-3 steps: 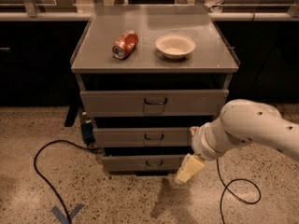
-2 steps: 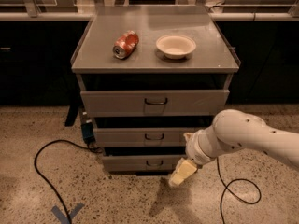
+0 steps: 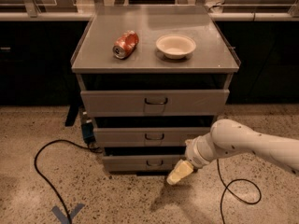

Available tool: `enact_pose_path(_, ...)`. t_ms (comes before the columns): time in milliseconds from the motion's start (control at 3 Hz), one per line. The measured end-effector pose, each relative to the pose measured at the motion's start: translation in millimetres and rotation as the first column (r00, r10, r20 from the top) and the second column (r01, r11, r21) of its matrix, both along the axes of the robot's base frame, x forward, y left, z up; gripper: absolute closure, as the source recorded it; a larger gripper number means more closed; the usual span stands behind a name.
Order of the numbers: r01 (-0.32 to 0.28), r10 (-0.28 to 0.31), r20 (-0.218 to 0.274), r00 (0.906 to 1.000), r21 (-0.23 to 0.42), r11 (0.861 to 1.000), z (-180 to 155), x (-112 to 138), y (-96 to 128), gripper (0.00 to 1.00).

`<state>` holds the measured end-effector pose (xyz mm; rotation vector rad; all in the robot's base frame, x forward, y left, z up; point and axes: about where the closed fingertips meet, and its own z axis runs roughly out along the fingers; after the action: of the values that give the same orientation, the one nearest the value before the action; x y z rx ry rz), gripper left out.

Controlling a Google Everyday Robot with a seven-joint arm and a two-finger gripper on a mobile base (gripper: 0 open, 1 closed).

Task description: Open middle drawer

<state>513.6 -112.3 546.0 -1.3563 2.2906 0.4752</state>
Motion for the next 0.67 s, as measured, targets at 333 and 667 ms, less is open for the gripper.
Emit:
enact_pose_path(333,0.062,-0.061,-0.028,0.9978,0.046,0.997,-24.1,20.0,-8.5,0.00)
enact_pose_path(667,0.062,-0.061,-0.028,0.9978,0.046,0.997,-24.1,20.0,-8.4,0.00)
